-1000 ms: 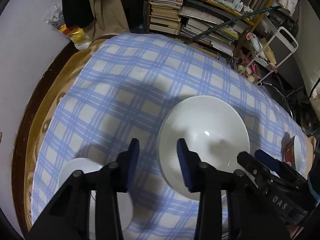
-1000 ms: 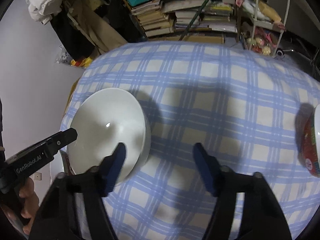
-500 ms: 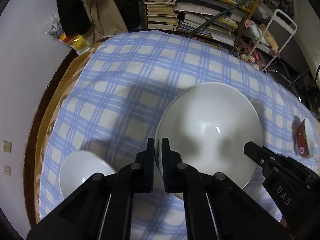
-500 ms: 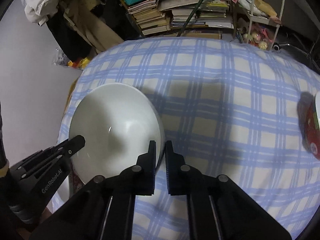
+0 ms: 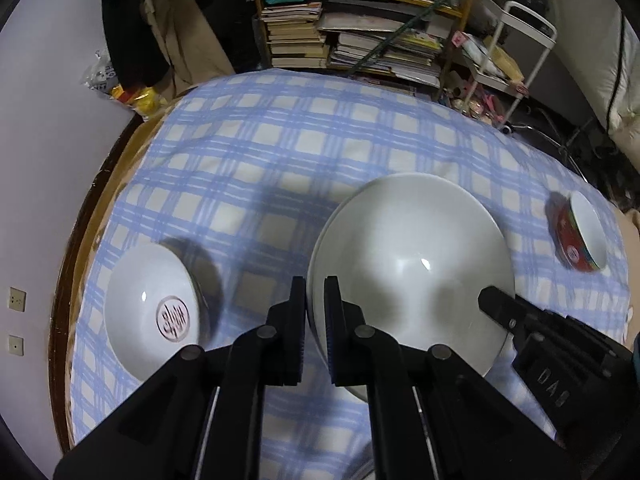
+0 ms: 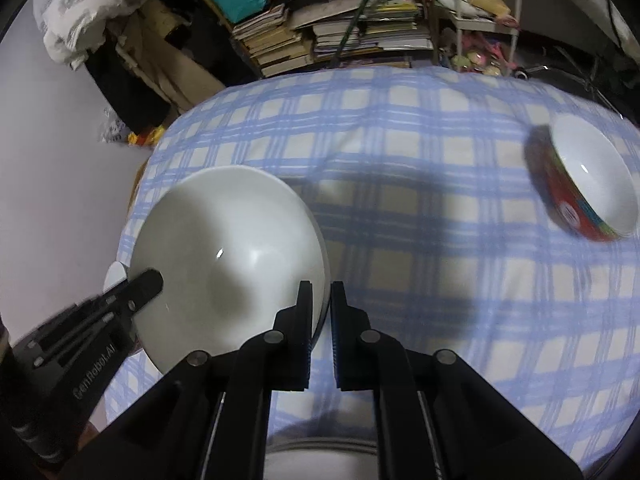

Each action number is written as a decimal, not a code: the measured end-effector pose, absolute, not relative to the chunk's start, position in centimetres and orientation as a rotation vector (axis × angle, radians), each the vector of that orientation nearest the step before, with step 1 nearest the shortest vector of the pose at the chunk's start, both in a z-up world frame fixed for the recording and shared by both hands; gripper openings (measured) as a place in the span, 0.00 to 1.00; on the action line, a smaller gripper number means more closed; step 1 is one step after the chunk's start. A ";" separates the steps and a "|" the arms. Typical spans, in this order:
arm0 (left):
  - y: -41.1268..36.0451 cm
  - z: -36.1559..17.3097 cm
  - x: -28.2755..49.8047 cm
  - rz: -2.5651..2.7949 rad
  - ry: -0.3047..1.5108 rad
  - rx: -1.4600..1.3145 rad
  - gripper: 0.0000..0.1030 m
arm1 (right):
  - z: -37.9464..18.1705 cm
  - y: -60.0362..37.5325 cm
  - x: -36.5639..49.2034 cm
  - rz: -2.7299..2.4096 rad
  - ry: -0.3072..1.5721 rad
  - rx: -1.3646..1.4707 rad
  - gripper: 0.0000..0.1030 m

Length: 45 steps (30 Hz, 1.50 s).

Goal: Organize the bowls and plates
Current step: 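Lift the large white bowl with both tools and carry it toward the plate stack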

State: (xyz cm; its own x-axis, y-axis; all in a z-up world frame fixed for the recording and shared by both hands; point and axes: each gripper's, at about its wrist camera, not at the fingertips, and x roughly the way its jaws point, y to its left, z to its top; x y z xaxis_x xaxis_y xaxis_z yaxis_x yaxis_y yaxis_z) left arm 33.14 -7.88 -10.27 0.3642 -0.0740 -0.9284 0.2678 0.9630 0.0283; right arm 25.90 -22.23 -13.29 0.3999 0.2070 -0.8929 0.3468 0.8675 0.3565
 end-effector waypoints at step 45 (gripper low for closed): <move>-4.1 -12.2 28.8 -0.182 1.210 0.126 0.08 | -14.4 -20.1 21.9 0.006 1.198 0.575 0.11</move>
State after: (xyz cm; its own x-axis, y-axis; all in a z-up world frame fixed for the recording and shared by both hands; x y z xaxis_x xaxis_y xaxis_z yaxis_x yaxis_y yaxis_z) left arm 28.80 -4.06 -12.19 0.3409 -0.0719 -0.9374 0.2063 0.9785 -0.0001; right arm 21.93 -20.11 -14.41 0.3820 0.3013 -0.8737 0.2924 0.8574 0.4235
